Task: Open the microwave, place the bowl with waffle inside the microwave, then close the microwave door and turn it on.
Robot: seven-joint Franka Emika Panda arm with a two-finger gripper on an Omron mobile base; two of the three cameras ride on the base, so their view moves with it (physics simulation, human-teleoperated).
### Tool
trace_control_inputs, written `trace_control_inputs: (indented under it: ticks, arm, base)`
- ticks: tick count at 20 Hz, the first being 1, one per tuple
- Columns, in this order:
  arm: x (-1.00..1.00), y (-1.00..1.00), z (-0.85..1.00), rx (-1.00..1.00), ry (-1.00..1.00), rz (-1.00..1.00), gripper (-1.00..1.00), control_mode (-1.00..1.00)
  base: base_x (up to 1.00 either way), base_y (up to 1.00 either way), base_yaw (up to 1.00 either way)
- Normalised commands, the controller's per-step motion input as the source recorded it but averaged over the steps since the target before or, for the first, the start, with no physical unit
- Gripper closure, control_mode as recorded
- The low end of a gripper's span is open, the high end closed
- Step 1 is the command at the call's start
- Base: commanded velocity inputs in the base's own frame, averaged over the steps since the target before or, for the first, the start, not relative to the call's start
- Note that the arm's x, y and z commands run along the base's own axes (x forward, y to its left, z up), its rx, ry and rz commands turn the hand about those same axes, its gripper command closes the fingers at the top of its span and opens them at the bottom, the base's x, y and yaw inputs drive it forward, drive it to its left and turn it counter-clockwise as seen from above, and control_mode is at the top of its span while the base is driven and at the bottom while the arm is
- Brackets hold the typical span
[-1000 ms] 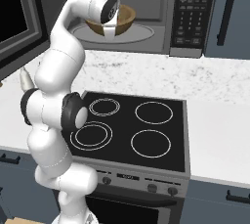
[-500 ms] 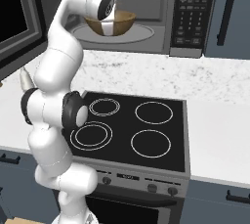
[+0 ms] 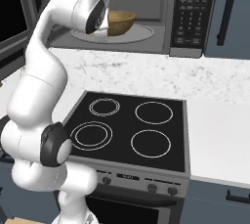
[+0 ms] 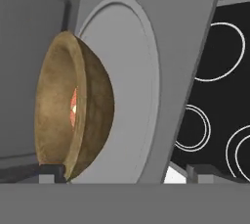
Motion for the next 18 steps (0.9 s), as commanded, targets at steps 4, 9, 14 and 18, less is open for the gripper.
trace_control_inputs:
  ticks: [4, 9, 14, 18]
  arm:
    - [-1.00, 0.00, -0.09, 0.00, -0.26, 0.00, -1.00, -1.00]
    - [-1.00, 0.00, -0.14, 0.00, -0.10, 0.00, -1.00, -1.00]
    - [-1.00, 0.00, -0.28, 0.00, 0.01, 0.00, -1.00, -1.00]
    - [-0.98, 0.00, -0.68, -0.08, 0.06, 0.00, -1.00, -1.00]
  base:
    - [0.00, 0.00, 0.00]
    - [0.00, 0.00, 0.00]
    - [0.00, 0.00, 0.00]
    - [0.00, 0.00, 0.00]
